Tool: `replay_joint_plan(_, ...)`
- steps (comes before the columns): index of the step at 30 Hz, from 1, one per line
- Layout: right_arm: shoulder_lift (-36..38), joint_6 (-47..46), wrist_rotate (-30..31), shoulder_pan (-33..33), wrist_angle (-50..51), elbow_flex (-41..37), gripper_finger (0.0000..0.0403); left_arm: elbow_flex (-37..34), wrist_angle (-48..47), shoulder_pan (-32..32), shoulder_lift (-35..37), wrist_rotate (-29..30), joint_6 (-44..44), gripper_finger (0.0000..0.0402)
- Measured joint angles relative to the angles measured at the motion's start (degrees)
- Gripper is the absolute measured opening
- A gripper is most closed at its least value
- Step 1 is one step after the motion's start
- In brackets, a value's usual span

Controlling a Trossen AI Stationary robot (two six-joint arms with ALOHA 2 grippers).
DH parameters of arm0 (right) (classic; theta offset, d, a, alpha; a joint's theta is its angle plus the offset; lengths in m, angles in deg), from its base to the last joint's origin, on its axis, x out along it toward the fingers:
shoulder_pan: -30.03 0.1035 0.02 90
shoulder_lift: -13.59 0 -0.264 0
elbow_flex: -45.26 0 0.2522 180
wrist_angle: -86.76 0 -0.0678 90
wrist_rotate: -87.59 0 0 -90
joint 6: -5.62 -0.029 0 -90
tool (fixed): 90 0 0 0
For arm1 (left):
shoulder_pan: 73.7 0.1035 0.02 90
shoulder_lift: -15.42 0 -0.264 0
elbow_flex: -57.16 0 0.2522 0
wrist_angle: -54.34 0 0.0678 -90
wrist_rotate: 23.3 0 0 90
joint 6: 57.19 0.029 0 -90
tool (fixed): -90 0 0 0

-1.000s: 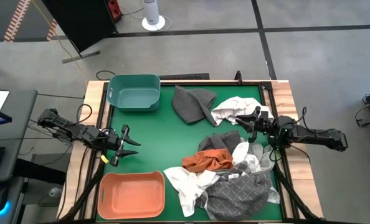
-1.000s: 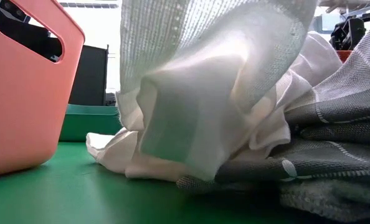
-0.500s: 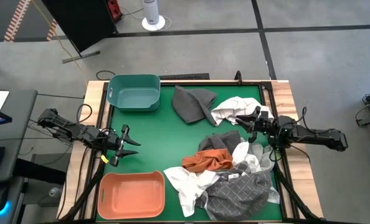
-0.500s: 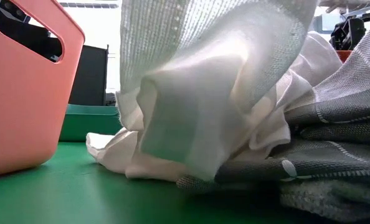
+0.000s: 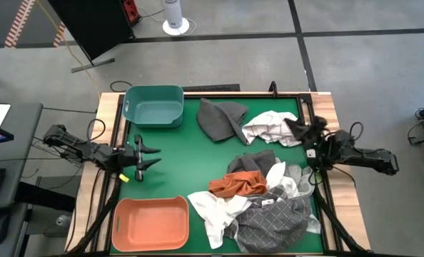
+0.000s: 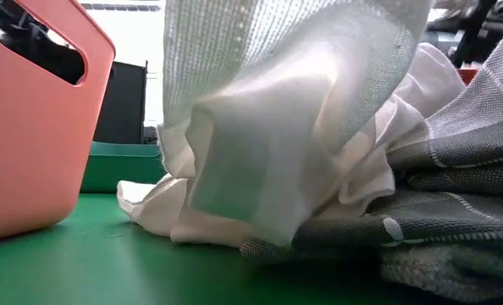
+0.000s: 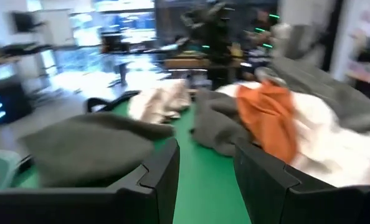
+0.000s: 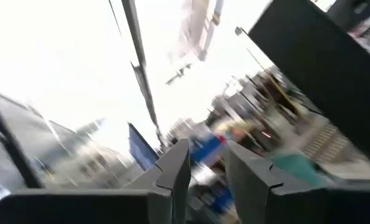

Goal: Sort microfiber towel by color & place in baskets
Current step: Put the top black microfiber towel into the green bin

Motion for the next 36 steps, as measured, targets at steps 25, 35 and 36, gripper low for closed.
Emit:
replay_joint_plan(25, -9.7, 1.4, 4.8, -3.4, 2.7, 11.6, 0.0127, 0.1, 31.2, 0.0, 0.0, 6.8, -37.6, 0.0142)
replay_joint_plan(35, -22.9, 0.0, 5.2, -3.4, 2.8, 17.7, 0.0127, 0.7, 31.3, 0.3, 0.0, 7.9, -40.1, 0.0141)
replay_joint_plan(36, -23.6, -1.0, 5.2, -3.4, 2.7, 18.0, 0.0127, 1.8, 29.6, 0.3, 0.0, 7.6, -39.6, 0.0141)
